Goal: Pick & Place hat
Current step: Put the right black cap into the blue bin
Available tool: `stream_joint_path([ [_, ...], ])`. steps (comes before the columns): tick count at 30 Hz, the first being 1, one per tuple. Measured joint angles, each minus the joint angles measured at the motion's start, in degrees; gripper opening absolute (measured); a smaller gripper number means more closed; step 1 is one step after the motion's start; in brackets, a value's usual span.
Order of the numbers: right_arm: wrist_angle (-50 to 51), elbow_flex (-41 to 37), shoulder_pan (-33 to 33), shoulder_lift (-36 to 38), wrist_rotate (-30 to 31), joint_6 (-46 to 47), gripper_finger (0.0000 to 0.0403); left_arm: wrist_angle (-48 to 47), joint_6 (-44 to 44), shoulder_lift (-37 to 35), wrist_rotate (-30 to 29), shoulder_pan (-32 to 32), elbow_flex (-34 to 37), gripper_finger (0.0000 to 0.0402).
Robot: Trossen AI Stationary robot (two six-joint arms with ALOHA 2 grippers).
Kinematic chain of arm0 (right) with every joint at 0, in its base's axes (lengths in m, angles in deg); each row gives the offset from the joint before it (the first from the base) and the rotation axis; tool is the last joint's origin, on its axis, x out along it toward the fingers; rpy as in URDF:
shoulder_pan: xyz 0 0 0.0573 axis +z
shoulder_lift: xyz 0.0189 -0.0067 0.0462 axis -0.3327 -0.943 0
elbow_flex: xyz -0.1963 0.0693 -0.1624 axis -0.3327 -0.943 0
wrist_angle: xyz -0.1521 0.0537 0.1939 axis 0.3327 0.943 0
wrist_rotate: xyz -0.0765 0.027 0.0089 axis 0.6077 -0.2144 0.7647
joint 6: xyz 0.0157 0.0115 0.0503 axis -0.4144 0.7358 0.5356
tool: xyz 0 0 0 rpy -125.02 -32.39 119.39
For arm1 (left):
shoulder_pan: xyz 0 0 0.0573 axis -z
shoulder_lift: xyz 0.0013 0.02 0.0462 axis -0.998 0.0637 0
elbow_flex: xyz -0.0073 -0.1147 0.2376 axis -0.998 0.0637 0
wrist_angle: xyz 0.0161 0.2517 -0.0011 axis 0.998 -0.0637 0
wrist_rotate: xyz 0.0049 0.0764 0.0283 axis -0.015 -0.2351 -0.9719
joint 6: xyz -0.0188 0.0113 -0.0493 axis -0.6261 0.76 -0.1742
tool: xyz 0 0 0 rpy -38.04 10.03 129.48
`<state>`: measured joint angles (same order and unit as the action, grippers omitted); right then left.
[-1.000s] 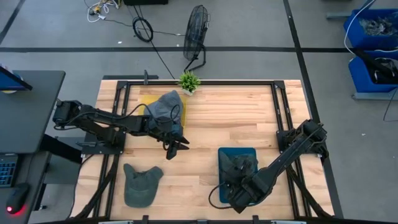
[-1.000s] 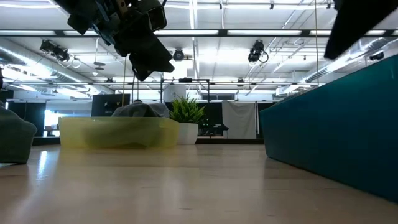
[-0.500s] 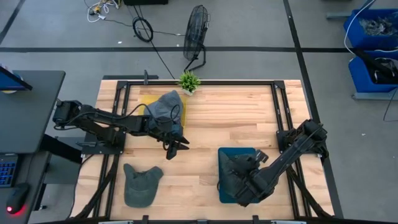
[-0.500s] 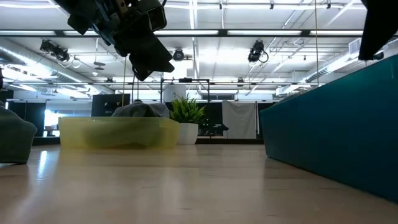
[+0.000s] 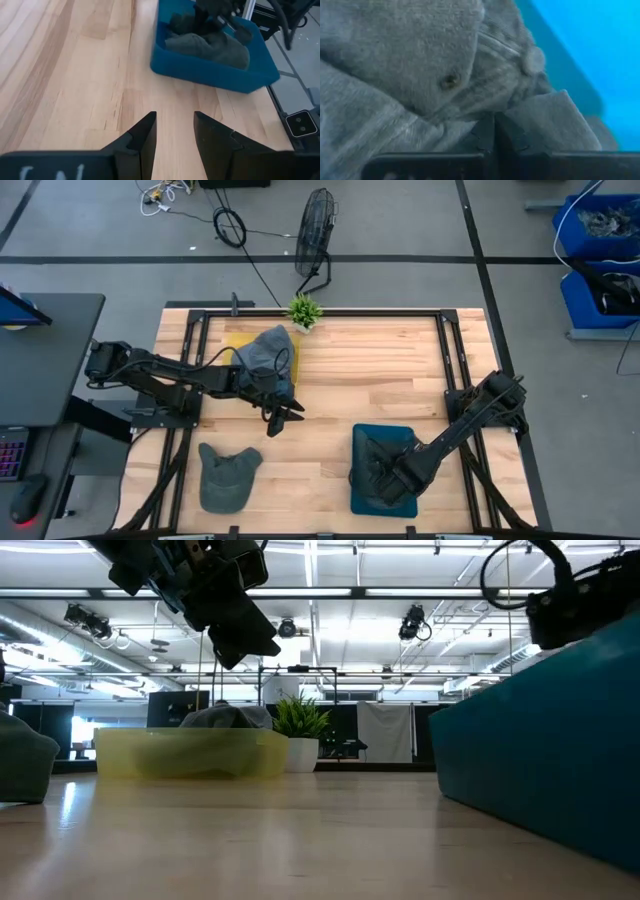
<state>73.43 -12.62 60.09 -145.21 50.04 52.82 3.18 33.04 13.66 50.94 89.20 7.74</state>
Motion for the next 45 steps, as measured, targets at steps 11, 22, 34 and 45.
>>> stream_joint_path([
  [11, 8.43, 4.72, -1.46, 1.42, -3.21, -5.81, 0.0005, 0.0, -0.05, 0.0, 0.02, 0.0, 0.0, 0.0133],
  [22, 23.98, 23.58, -0.85, 3.02, 9.8, -8.84, 0.0005, -6.79, -8.05, -12.14, 7.24, 0.74, 0.02, 0.0102],
  [34, 6.92, 8.6, -0.73, 2.51, 6.98, -6.92, 0.0014, -22.75, -18.3, -24.26, 3.86, 15.64, 0.0, 0.0071],
  [45, 5.22, 6.58, -0.89, 3.25, 2.12, -10.58, 0.0102, -33.82, -33.4, -24.64, -1.56, 25.94, 0.01, 0.0071],
])
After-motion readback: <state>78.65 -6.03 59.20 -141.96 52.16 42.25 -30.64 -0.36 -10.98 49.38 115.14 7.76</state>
